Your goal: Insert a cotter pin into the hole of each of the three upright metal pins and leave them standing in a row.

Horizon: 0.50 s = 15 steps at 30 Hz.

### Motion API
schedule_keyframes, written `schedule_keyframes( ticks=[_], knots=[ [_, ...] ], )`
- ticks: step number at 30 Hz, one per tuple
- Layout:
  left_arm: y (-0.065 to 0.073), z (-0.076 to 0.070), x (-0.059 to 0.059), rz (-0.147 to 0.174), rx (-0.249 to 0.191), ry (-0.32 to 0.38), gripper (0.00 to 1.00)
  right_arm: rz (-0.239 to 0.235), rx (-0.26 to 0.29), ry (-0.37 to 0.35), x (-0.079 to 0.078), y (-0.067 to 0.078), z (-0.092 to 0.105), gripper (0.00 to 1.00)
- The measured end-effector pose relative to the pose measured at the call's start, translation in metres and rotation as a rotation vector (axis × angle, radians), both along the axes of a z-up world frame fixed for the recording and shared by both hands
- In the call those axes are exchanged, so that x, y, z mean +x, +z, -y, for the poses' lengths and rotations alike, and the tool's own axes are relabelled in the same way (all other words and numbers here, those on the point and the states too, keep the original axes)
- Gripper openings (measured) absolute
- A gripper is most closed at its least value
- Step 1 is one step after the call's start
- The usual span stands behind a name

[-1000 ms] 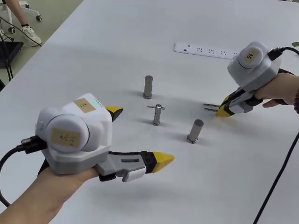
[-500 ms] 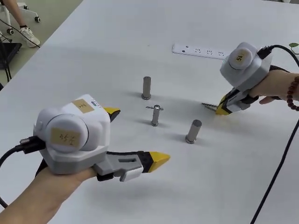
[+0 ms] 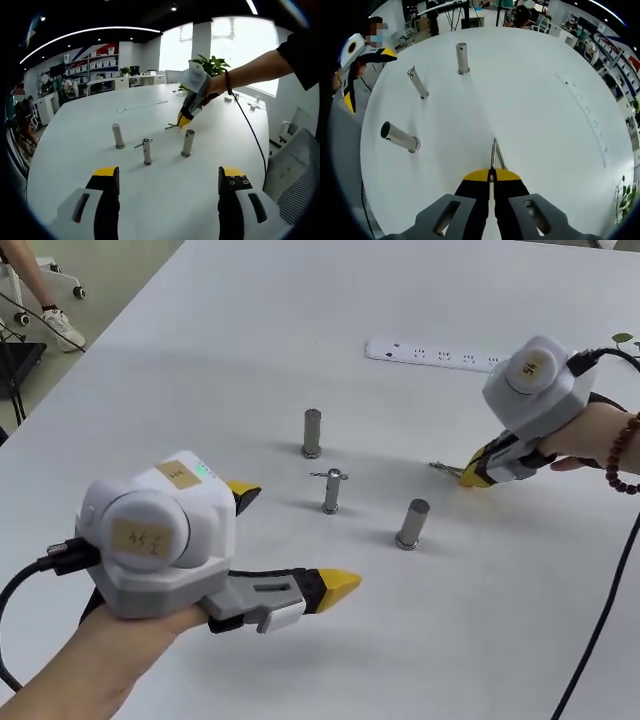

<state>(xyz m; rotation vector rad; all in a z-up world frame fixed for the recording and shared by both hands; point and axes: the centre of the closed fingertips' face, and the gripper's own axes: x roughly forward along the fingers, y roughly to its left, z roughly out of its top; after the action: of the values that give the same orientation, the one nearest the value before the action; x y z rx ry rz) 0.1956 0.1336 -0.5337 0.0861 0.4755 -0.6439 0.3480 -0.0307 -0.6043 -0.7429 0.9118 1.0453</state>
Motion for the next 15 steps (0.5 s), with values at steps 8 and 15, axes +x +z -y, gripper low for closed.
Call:
schedule_keyframes(
  ticks=[8, 15],
  knots=[
    [0.002, 0.004, -0.002, 0.000, 0.005, -0.021, 0.74, 0.021, 0.035, -0.037, -0.012, 0.010, 0.003, 0.00],
    [0.004, 0.007, 0.001, 0.002, 0.006, -0.018, 0.65, 0.040, 0.071, -0.049, -0.031, 0.025, 0.004, 0.00]
  ],
)
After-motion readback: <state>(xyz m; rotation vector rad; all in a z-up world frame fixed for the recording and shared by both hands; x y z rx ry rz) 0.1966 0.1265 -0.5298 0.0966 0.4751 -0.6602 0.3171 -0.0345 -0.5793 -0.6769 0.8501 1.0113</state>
